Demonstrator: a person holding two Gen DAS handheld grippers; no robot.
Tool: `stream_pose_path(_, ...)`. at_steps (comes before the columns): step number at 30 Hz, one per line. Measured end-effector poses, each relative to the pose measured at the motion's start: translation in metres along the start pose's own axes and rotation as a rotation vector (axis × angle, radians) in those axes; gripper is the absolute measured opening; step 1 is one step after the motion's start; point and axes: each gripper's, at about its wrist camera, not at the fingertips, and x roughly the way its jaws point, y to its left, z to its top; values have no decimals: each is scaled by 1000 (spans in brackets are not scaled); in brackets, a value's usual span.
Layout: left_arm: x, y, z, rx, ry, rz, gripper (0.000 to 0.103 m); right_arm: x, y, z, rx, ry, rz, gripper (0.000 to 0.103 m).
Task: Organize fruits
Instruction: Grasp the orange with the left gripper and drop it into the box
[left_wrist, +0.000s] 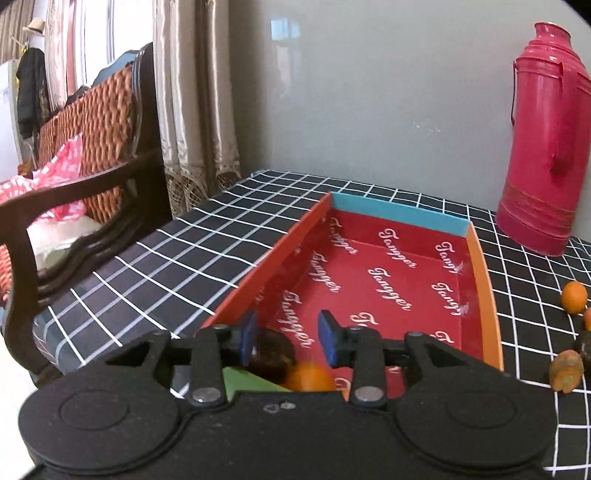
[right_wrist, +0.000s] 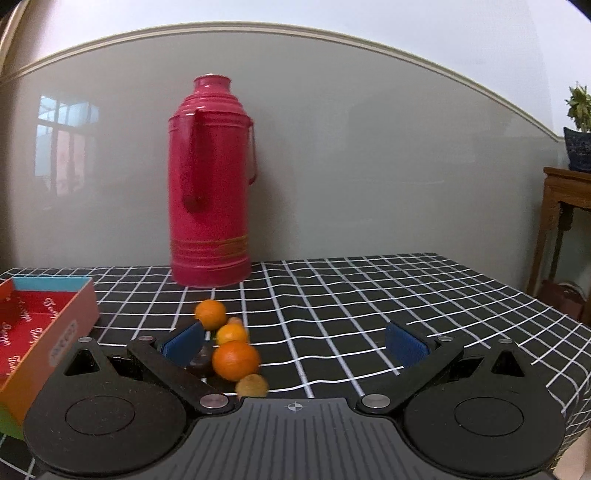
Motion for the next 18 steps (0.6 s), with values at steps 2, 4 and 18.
stream_pose_path(2, -1, 7, 1, -16, 9, -14, 36, 3, 6, 0, -5, 8, 14, 103)
stream_pose_path(4, -2, 14, 2, -31, 14, -39, 36, 4, 12, 0, -10, 15, 30, 103)
stream_pose_path(18, -34, 34, 6, -20, -111, -65, 67, 16, 46, -7, -10, 70, 146, 103)
